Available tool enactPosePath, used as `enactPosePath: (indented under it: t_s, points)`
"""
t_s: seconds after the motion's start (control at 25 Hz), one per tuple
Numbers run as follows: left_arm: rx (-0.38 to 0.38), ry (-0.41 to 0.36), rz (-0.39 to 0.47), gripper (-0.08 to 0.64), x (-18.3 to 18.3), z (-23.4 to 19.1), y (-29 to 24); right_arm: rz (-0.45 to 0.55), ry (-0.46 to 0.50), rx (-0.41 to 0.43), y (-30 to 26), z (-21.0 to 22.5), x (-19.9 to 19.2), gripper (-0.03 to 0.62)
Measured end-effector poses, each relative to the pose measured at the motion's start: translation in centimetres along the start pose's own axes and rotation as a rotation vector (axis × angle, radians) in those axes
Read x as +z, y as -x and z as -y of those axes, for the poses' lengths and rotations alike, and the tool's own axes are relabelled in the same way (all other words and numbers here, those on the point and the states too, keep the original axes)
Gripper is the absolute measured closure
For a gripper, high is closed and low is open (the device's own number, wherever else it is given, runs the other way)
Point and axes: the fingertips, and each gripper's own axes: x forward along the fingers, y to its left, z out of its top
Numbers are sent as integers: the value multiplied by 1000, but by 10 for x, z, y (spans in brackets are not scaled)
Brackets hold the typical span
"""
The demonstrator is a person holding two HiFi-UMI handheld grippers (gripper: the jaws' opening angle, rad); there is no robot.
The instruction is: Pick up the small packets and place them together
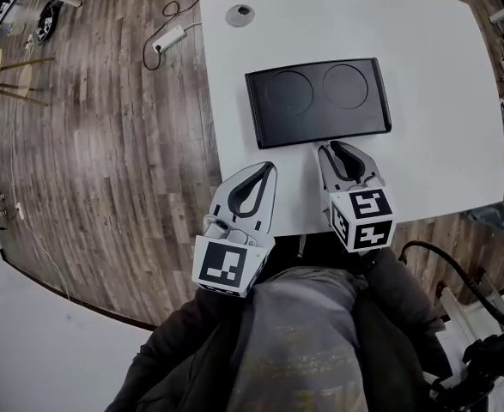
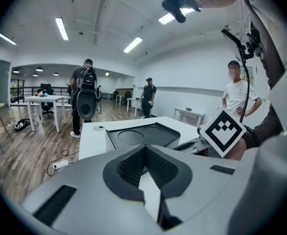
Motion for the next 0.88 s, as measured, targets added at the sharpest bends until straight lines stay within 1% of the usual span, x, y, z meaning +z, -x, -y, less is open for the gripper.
enactPosePath:
  t_s: [0.16,0.24,0.32,0.44,0.56,0.64,0.68,0.76,0.88]
  points:
    - [-7,0,3,560,-1,-2,1,2,-8,-9,0,-3,1,512]
    - [-6,5,1,558,-2,-4,2,6,-33,-5,-1,-3,1,480]
    - [-3,7,-1,558,-4,-5,3,9,-49,-6,-3,-1,0,479]
    - [-3,7,1,560,-5,-5,3,5,-55,-34,-5,3,0,479]
    - [-6,11,0,560,-5,-6,6,-8,-52,-52,-5,4,0,480]
    - [-7,13,4,560,-5,-6,8,-21,-53,-43,-5,2,-2,488]
    - [-7,12,9,560,-5,-6,9,-28,-57,-36,-6,0,-2,515]
    - [-4,5,22,558,-4,-7,11,-34,-68,-30,-8,-1,-1,515]
    - [5,11,15,558,-5,-9,16,-30,-80,-27,-9,-2,-2,515]
